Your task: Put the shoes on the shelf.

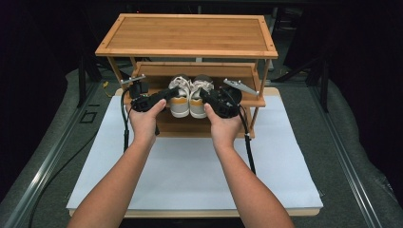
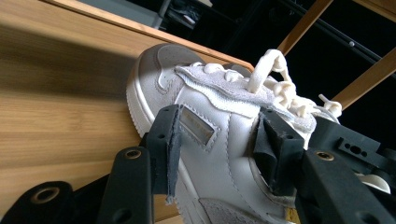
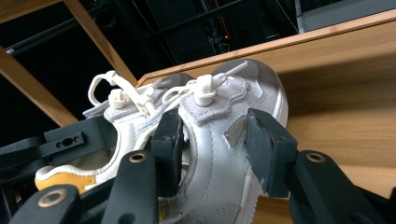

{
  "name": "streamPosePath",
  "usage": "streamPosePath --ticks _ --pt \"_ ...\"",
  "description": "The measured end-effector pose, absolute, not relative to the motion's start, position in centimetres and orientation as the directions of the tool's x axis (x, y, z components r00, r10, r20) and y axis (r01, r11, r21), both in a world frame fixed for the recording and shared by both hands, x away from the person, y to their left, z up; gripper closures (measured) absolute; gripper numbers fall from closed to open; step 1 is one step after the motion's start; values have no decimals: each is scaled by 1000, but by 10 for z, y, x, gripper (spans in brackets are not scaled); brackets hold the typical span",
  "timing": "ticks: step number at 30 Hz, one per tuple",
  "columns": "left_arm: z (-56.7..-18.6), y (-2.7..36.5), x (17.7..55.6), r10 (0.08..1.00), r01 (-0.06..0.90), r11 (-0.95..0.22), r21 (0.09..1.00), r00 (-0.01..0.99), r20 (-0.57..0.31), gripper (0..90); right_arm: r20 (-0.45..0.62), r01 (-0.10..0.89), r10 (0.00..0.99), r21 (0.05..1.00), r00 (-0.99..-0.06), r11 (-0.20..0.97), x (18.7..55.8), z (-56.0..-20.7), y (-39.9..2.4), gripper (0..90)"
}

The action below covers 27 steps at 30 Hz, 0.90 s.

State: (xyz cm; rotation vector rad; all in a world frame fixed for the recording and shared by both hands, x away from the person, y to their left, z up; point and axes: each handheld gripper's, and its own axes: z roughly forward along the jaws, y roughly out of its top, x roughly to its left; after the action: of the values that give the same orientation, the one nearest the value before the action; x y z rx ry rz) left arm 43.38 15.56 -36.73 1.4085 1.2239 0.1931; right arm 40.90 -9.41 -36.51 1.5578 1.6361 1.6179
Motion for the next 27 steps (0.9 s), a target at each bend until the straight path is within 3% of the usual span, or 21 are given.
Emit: streamPosePath --ticks 27 --pt "-365 155 455 730 595 238 767 411 -546 517 454 491 838 828 -303 -271 434 -364 -101 566"
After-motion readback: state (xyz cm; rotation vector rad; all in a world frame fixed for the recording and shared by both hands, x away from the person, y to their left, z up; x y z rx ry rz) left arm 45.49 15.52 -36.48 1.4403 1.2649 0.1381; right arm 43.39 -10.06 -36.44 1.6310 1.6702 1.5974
